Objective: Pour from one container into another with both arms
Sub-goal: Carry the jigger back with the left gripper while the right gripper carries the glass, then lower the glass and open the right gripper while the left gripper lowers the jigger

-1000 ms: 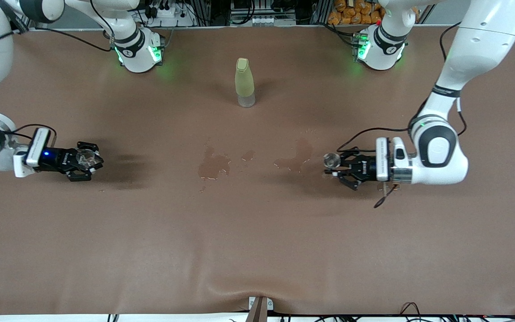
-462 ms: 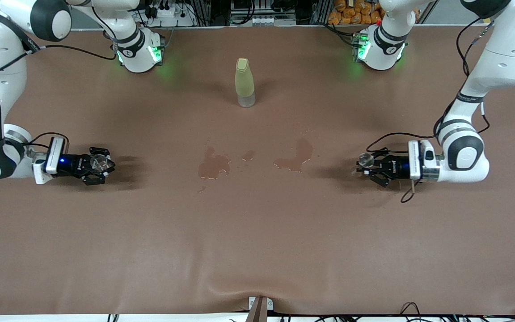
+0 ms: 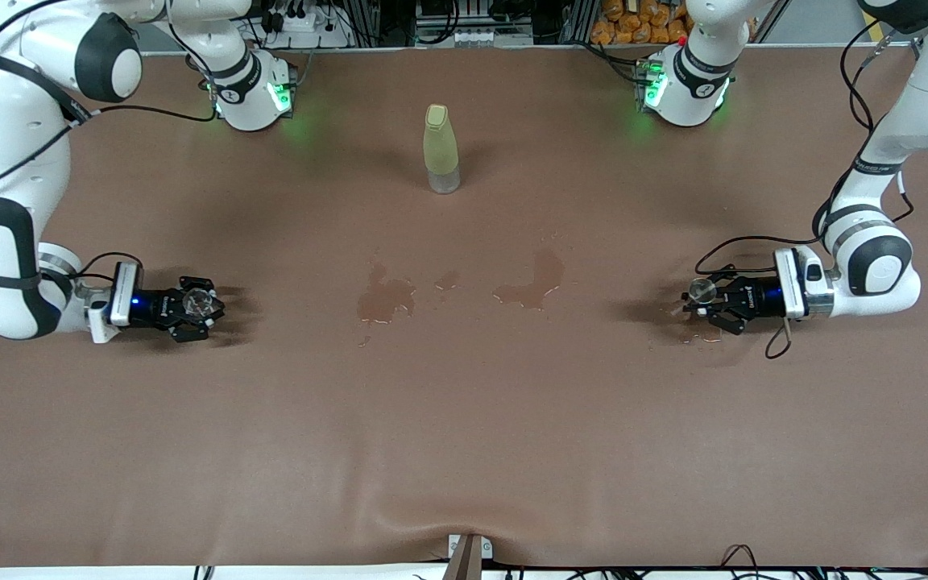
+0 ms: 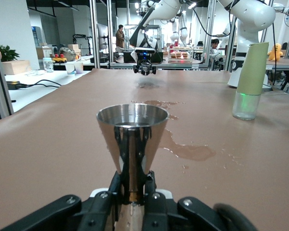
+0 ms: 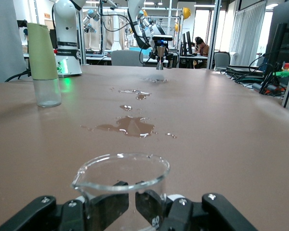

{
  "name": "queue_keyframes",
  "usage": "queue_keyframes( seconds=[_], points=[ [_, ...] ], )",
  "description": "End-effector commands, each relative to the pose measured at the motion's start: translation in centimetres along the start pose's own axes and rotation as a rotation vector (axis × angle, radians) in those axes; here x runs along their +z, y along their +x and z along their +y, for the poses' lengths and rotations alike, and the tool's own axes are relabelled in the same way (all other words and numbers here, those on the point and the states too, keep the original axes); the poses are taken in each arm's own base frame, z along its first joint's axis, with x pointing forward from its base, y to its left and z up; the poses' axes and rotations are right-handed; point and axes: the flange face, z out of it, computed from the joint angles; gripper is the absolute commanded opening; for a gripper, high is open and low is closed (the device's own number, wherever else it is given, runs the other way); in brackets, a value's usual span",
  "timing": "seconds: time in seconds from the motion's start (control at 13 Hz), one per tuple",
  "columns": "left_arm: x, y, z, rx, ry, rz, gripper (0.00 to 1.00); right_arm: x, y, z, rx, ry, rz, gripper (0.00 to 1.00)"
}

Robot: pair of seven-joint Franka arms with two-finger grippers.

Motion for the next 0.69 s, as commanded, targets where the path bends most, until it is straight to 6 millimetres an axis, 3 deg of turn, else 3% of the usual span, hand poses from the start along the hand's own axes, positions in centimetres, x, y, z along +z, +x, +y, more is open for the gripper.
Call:
queue_keyframes(
  seconds=[0.0, 0.23, 0.62],
  points=[
    [-0.2, -1.8, 0.9, 0.005, -0.008, 0.024, 0.0, 1.0, -2.1, -0.2, -0.144, -0.014, 0.024, 0.0],
    [-0.6, -3.8, 1.6, 0.034, 0.003, 0.026, 0.0, 1.5, -3.0, -0.2, -0.139, -0.016, -0.002, 0.0],
    [-0.6, -4.4, 1.7, 0.023, 0.009, 0.02, 0.0, 2.4, -3.9, -0.2, -0.146, -0.021, -0.016, 0.0]
  ],
)
